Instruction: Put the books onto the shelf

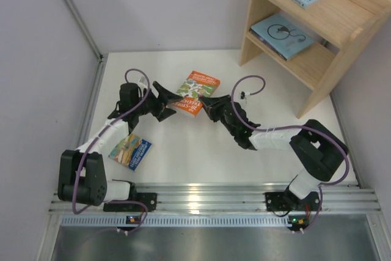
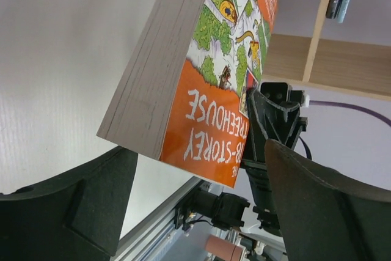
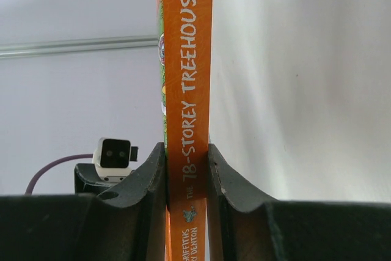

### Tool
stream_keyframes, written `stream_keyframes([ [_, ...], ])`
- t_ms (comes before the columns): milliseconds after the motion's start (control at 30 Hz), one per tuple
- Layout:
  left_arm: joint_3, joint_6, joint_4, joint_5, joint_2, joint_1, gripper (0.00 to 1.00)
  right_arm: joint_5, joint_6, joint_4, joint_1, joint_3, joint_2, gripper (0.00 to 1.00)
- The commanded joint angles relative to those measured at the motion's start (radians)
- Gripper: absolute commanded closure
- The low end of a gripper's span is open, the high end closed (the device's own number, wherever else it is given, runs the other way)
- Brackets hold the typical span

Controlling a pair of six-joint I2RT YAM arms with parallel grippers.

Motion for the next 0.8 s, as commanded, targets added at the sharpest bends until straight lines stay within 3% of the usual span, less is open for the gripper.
stream_keyframes([
  [0,-0.020,-0.037,0.155,0.002,-0.026,-0.005,0.13,0.044,0.067,0.185,0.043,0.039,-0.078,1.00],
  [67,-0.011,-0.040,0.168,0.009,-0.021,-0.007,0.19,0.036,0.082,0.215,0.054,0.016,-0.077,1.00],
  [267,-0.034,-0.061,0.210,0.005,-0.029,-0.014,0.20,0.039,0.137,0.326,0.072,-0.040,-0.057,1.00],
  [333,-0.052,-0.089,0.264,0.014,-0.036,-0.014,0.31,0.041,0.146,0.324,0.078,-0.044,-0.061,1.00],
  [400,-0.054,-0.104,0.277,0.016,-0.040,-0.014,0.55,0.022,0.145,0.301,0.080,-0.043,-0.071,1.00],
  [500,-0.031,-0.106,0.266,0.029,-0.040,-0.014,0.73,0.001,0.101,0.271,0.078,-0.043,-0.094,0.97],
  [633,0.056,-0.052,0.156,0.062,-0.029,-0.011,0.82,-0.070,-0.004,0.144,0.060,-0.050,-0.153,0.89],
  [667,0.073,-0.038,0.125,0.072,-0.026,-0.011,0.83,-0.068,-0.033,0.072,0.059,-0.059,-0.172,0.89],
  [700,0.092,-0.021,0.055,0.072,-0.024,-0.011,0.82,-0.049,-0.038,0.045,0.058,-0.070,-0.208,0.97],
  [767,0.121,0.012,0.005,0.072,-0.023,-0.011,0.51,-0.019,-0.010,0.042,0.058,-0.119,-0.235,1.00],
])
